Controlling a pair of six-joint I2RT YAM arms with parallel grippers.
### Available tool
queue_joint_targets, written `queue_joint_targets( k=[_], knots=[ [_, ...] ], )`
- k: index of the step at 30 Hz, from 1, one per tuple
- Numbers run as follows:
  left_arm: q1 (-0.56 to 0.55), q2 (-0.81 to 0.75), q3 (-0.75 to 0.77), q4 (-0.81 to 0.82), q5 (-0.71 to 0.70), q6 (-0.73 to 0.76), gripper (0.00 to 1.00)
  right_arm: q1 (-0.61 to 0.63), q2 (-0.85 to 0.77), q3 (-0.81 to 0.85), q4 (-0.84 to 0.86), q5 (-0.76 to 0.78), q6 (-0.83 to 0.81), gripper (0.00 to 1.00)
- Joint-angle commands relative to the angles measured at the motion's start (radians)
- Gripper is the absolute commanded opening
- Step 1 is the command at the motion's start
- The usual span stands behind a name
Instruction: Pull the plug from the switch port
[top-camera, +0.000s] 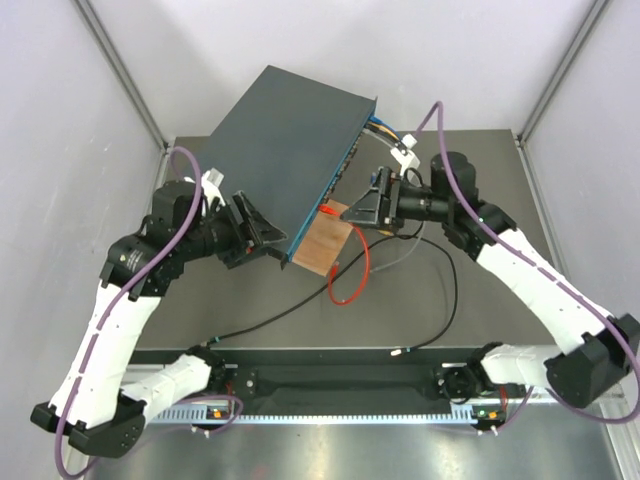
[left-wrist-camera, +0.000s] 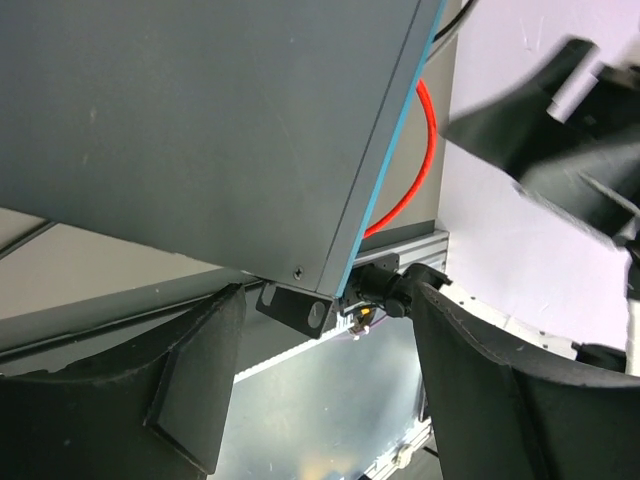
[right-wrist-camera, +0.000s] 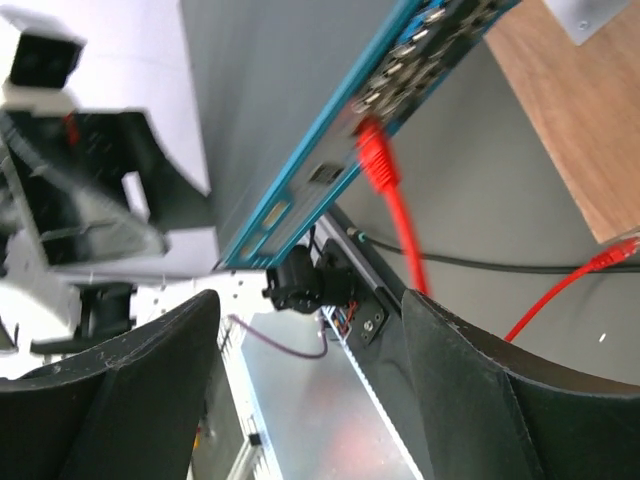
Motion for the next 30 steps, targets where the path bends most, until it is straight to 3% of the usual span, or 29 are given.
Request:
queue_joint_targets(
  k=[1, 4, 10, 12, 15, 16, 21, 24, 27, 30],
  knots=[
    [-0.004, -0.025, -0.008, -0.009, 0.022, -0.018, 0.72, 0.004, 0.041, 0.050, 0.104, 0.039, 0.054, 0.73],
    [-0.004, -0.044, -0.035, 0.017, 0.032, -0.039, 0.72, 0.004, 0.090, 0.050, 0.156, 0.048, 0.137, 0.72],
    [-0.004, -0.058, -0.057, 0.037, 0.041, -0.054, 0.72, 0.015, 0.179, 0.030, 0.343, 0.004, 0.272, 0.60],
    [-0.004, -0.061, -0.058, 0.048, 0.045, -0.057, 0.72, 0.022, 0.205, 0.038, 0.346, 0.004, 0.276, 0.50],
    [-0.004, -0.056, -0.060, 0.071, 0.049, -0.062, 0.72, 0.021, 0.224, 0.096, 0.258, 0.002, 0.186, 0.46],
    [-0.004, -0.054, -0.061, 0.080, 0.052, -0.065, 0.72, 0.021, 0.224, 0.167, 0.107, 0.042, 0.072, 0.46],
    [-0.004, -0.062, -0.072, 0.095, 0.056, -0.074, 0.72, -0.013, 0.202, 0.217, -0.008, 0.065, -0.033, 0.55],
    [-0.004, -0.054, -0.069, 0.097, 0.079, -0.080, 0.71, -0.027, 0.225, 0.298, -0.218, 0.181, -0.208, 0.59],
    [-0.004, -0.059, -0.074, 0.099, 0.081, -0.079, 0.71, -0.053, 0.237, 0.239, -0.153, 0.018, -0.184, 0.59],
    [-0.004, -0.064, -0.089, 0.108, 0.090, -0.080, 0.72, -0.039, 0.216, 0.130, 0.002, -0.033, -0.095, 0.59]
  ],
)
